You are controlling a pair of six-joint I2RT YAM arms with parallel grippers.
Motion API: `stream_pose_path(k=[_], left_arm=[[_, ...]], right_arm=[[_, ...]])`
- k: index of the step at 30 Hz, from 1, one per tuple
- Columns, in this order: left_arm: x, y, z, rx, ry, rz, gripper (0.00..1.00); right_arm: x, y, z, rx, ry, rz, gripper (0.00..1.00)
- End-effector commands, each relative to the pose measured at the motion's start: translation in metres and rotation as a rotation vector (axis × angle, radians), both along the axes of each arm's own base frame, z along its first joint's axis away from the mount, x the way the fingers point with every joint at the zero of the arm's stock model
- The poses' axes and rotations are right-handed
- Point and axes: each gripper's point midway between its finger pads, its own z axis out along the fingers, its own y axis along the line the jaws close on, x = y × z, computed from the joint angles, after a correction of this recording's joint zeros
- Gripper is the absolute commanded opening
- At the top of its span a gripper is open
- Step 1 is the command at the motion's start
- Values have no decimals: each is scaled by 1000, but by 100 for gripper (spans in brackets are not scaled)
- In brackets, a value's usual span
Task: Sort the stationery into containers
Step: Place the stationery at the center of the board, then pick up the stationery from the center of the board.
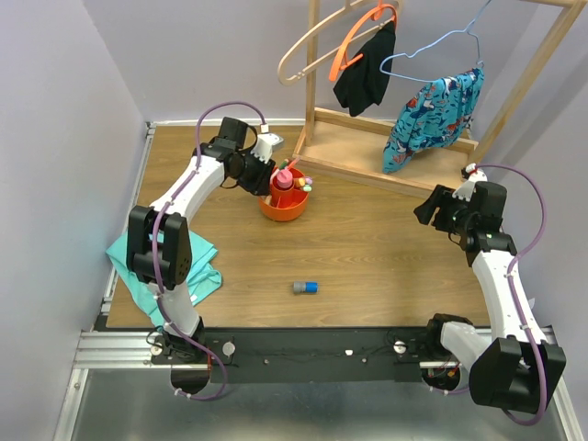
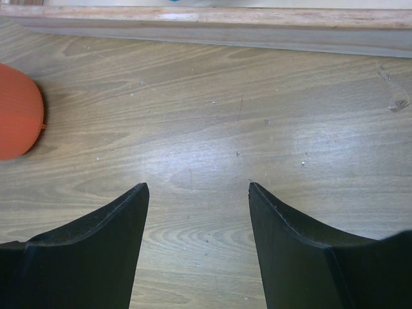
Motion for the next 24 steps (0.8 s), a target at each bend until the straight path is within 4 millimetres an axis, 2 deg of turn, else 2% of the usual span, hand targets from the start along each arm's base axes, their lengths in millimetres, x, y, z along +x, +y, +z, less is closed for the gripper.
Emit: stream_pose_path(k=[1, 6, 9, 10, 12, 13, 14, 15, 17, 18, 21, 24], left_arm=[[6, -5, 3, -29, -15, 20, 45], [7, -5, 12, -34, -25, 28, 49], [4, 6, 41, -21, -103, 50, 51], [-1, 10, 64, -27, -169, 41, 54], [-15, 9, 77, -27, -230, -33, 55], [-26, 4, 84, -51, -240, -82, 56], [-47, -10, 98, -118, -256, -176, 58], [-59, -19, 102, -110, -297, -284, 59], [-91, -31, 97, -77, -285, -423, 65], [-112, -50, 90, -40, -302, -562, 66], [-152, -69, 64, -19, -214, -700, 72], [-166, -80, 44, 24, -158, -753, 72]], right_arm=[[0, -6, -3, -15, -3, -21, 72], [0, -6, -1, -14, -6, -19, 72], [-2, -6, 0, -25, -5, -12, 73], [-3, -7, 0, -29, -2, -13, 73], [-4, -7, -1, -32, -4, -17, 73], [-4, -6, 0, -28, -9, -7, 73], [-4, -4, 0, -24, -14, 4, 73], [-4, -3, 0, -21, -17, 9, 74], [-3, -1, 0, -10, -22, 14, 74], [-3, 0, 0, -9, -21, 17, 75], [-2, 2, 1, 0, -27, 23, 76], [-4, 3, 4, 7, -29, 28, 76]])
